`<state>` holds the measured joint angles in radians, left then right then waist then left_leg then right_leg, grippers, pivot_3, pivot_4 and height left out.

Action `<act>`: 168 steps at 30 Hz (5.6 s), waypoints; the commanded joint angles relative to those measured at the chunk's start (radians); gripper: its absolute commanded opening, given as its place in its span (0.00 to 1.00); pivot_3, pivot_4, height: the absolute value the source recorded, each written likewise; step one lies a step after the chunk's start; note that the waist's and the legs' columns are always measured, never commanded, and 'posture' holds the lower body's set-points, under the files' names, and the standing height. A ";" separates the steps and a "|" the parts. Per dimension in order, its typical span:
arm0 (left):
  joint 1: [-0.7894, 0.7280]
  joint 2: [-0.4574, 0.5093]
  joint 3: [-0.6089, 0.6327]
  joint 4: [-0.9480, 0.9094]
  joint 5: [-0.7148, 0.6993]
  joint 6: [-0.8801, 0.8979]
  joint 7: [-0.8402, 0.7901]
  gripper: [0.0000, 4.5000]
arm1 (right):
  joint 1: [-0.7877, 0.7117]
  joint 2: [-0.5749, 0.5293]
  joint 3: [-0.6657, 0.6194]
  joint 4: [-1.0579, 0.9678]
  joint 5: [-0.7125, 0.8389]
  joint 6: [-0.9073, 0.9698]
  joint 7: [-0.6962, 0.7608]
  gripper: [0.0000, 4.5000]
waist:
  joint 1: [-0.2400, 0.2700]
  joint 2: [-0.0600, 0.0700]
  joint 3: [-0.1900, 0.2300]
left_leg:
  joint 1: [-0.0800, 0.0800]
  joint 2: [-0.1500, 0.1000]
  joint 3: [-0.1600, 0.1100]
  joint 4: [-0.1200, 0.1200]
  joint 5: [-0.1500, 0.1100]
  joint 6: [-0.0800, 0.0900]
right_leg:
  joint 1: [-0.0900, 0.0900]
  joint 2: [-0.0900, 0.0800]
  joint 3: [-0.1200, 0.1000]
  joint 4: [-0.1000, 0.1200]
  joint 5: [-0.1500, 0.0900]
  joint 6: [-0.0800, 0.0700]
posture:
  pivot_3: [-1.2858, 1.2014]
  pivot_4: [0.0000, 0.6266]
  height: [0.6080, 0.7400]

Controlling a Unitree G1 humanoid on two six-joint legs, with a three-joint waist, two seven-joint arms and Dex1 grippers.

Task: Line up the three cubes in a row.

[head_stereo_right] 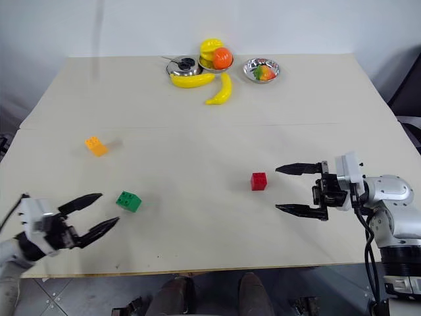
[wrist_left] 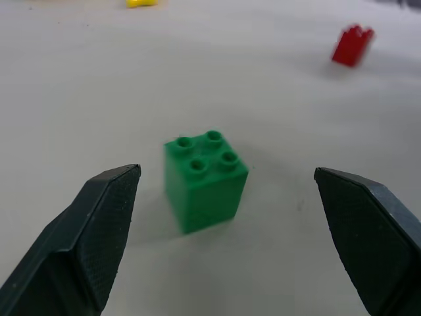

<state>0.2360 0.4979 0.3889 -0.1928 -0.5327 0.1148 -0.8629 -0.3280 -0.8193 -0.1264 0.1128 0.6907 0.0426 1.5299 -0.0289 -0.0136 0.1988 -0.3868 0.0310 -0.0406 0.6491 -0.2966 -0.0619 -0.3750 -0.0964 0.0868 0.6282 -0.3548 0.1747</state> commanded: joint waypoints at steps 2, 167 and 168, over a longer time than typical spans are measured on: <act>-0.060 -0.045 -0.045 -0.026 0.030 0.011 0.103 1.00 | 0.024 0.003 -0.024 -0.061 0.009 0.020 0.016 0.98 | 0.008 0.000 0.000 | 0.000 0.000 -0.001 0.001 0.000 -0.001 | 0.000 0.000 0.000 0.001 0.000 0.000 | 0.52 0.24 1.00; -1.201 0.007 -0.511 1.312 0.483 -0.586 -0.667 0.33 | 0.475 0.032 -0.333 -0.384 0.075 0.125 -0.187 1.00 | 0.028 -0.005 -0.001 | -0.001 0.000 -0.002 0.002 0.006 -0.007 | -0.002 0.001 -0.009 0.007 0.000 0.000 | 0.52 0.24 1.00; -1.212 -0.006 -0.509 1.326 0.483 -0.580 -0.656 0.33 | 0.483 0.037 -0.335 -0.396 0.077 0.127 -0.196 1.00 | 0.028 -0.005 -0.001 | -0.001 -0.001 -0.002 0.002 0.006 -0.007 | -0.002 0.001 -0.009 0.007 0.000 0.000 | 0.52 0.24 1.00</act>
<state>-0.9616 0.5057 -0.1221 1.1163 -0.0578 -0.4591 -1.5000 0.1482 -0.7879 -0.4365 -0.2442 0.7408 0.1661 1.3477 -0.0007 -0.0188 0.1974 -0.3875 0.0304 -0.0430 0.6516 -0.2903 -0.0685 -0.3764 -0.0958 0.0775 0.6356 -0.3547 0.1747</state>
